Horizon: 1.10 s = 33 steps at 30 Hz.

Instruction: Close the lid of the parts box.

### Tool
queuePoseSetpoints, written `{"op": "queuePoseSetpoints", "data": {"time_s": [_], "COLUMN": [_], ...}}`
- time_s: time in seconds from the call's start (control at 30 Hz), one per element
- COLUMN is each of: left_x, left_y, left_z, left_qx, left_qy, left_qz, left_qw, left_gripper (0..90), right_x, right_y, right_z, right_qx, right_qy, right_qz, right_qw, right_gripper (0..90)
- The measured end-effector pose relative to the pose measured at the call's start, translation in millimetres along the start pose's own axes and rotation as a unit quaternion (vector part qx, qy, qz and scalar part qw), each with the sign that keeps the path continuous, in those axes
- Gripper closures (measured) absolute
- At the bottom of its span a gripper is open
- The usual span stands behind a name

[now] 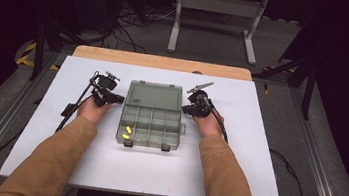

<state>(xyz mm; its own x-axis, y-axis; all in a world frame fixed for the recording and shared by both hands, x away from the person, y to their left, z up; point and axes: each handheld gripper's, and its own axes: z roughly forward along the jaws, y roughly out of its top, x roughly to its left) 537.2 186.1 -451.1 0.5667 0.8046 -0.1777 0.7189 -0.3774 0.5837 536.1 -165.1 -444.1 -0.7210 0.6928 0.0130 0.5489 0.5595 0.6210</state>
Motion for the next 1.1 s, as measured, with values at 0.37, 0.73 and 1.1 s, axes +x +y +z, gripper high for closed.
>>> {"op": "queuePoseSetpoints", "data": {"time_s": [0.37, 0.73, 1.1], "left_x": [-3.9, -5.7, -7.2], "left_y": [0.9, 2.2, 3.7], "left_z": [1.8, 2.9, 5.4], "left_qx": [0.003, 0.001, -0.005], "left_qy": [-0.013, 0.001, 0.006], "left_qz": [-0.009, 0.0, 0.0], "left_qw": [0.9999, 1.0, 1.0], "left_gripper": [89.5, 89.6, 89.6], "right_x": [1.3, 1.9, 1.4], "right_y": [0.7, 2.3, 5.0], "right_z": [0.3, 1.8, 5.2], "right_qx": [0.002, 0.001, -0.006], "right_qy": [-0.005, -0.014, -0.022], "right_qz": [-0.005, -0.008, -0.009], "right_qw": [1.0, 0.9999, 0.9997], "right_gripper": [90.0, 90.0, 90.0]}}
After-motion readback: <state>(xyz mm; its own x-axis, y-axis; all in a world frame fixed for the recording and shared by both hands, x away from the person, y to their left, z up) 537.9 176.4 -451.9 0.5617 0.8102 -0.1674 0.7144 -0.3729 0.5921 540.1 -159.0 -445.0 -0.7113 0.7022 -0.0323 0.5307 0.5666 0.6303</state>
